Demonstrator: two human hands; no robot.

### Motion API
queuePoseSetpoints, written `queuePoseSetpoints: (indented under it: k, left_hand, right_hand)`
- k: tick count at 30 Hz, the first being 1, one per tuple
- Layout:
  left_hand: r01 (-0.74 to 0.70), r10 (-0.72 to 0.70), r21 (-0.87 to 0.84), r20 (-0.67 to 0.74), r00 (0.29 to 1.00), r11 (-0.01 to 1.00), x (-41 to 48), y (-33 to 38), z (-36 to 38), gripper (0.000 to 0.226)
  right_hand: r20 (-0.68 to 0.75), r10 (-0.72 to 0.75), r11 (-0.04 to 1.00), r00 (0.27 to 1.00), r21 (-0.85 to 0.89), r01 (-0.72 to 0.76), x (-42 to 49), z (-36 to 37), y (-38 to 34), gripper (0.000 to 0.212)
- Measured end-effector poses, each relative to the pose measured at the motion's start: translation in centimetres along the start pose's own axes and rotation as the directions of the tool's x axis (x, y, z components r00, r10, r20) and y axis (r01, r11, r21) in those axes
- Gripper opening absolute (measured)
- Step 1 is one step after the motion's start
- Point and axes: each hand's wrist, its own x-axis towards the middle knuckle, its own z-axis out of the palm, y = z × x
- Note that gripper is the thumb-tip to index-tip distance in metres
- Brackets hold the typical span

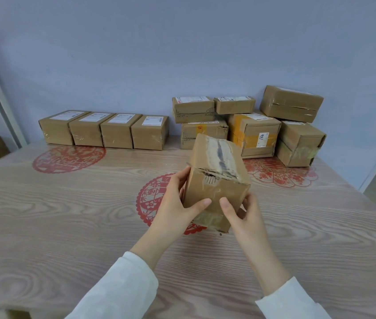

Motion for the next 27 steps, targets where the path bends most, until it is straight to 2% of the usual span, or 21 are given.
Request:
queuePoseSetpoints:
  k: [6, 11, 15, 21, 24, 25, 26, 27]
  left_hand:
    - [-0.006, 0.005, -0.031, -0.031, 0.999, 1.000, -0.2, 0.3, 0.2, 0.074]
    - [-0.030, 0.030, -0.008, -0.012, 0.999, 1.000, -0.6, 0.3, 0.2, 0.083]
    - [-0.035, 0.035, -0.001, 0.009, 0.999, 0.999, -0.6, 0.3, 0.2, 0.075]
    - [-0.018, 0.018, -0.117, -0.001, 1.000, 0.993, -0.4, 1.2, 0.4, 0.067]
    - [-0.003, 0.007, -0.137, 0.027, 1.000, 0.991, -0.6, 1.2, 0.2, 0.070]
    - [-0.001, 0.006, -0.121, 0.045, 0.999, 0.993, -0.7, 1.1, 0.2, 0.072]
    - [0.001, 0.005, -0.102, 0.060, 0.998, 0.995, -0.8, 1.0, 0.1, 0.075]
    - [0.004, 0.002, -0.091, 0.071, 0.998, 0.996, -0.8, 0.9, 0.0, 0.078]
  right_hand:
    - [0.032, -0.043, 0.997, 0.999, -0.067, 0.045, 0.0, 0.0, -0.4, 0.030]
    - [0.031, -0.042, 0.999, 0.999, -0.034, 0.043, -0.1, -0.2, -1.0, 0.026]
    - [0.021, -0.044, 0.999, 0.999, -0.021, 0.044, 0.0, -0.2, -1.3, 0.023]
    - [0.057, -0.039, 0.994, 0.998, -0.097, 0.045, -0.2, -0.5, -1.2, 0.028]
    - [0.101, 0.005, 0.998, 0.995, -0.063, 0.002, -0.6, -0.6, -1.6, 0.031]
    - [0.100, 0.016, 0.998, 0.995, -0.064, -0.010, -0.6, -0.6, -1.7, 0.042]
    - [0.098, 0.039, 0.997, 0.994, -0.069, -0.032, -0.8, -0.5, -1.9, 0.091]
    - [0.099, 0.047, 0.999, 0.994, -0.018, -0.045, -0.6, -0.7, -1.3, 0.041]
